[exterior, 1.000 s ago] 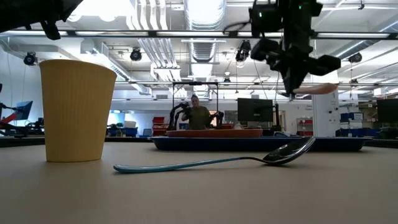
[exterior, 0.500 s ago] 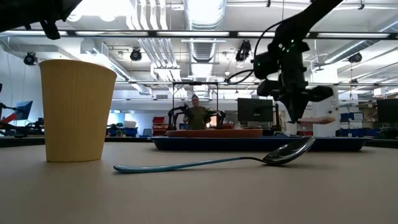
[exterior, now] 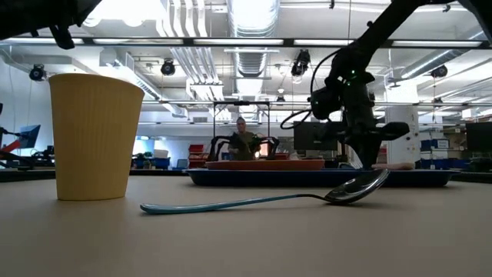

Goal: Pick and place plate/cup/fork/spoon on tray
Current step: Put the light orange fork on the blue serving tray to the right of the orange plate, then put the blue spoon the fork on the blue serving tray to the right of the orange plate

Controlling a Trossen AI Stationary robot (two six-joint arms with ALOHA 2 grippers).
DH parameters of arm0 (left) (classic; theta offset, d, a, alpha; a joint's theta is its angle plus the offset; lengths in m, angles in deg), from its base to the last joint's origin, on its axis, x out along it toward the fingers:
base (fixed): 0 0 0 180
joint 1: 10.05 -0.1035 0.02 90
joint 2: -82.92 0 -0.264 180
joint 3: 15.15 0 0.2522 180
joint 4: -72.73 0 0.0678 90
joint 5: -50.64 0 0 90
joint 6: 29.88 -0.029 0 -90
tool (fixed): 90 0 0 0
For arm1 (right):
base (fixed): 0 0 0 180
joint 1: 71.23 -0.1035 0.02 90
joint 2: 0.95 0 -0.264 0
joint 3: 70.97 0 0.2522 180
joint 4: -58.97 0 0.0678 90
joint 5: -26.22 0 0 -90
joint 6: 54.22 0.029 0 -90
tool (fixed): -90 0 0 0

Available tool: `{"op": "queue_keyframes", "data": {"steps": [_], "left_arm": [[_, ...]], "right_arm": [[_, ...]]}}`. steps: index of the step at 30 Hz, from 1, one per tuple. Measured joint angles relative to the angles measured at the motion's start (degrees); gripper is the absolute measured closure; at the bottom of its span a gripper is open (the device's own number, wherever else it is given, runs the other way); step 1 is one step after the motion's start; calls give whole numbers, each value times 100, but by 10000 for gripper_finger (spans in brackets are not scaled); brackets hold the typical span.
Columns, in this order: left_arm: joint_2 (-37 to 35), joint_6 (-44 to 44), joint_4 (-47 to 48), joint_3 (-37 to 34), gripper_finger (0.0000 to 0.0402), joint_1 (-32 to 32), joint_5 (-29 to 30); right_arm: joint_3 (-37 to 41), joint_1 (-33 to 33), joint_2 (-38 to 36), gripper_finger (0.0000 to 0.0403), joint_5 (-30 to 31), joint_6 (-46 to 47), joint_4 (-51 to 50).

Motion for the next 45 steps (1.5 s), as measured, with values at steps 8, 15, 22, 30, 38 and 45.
{"op": "queue_keyframes", "data": {"steps": [8,15,22,30,38,45], "left_arm": [[0,0,2,-4,402,0,0],[0,0,2,-4,402,1,0],[0,0,0,-4,402,0,0],[-4,0,0,-4,402,1,0],[-4,0,-2,-4,402,-1,0],[-4,0,-3,-4,402,-1,0]], "right_arm": [[0,0,100,390,175,4,41],[35,0,98,390,337,42,142],[42,0,98,390,467,59,159],[92,-2,98,390,467,72,292],[103,-2,98,349,467,63,330],[88,-2,98,289,459,59,276]]}}
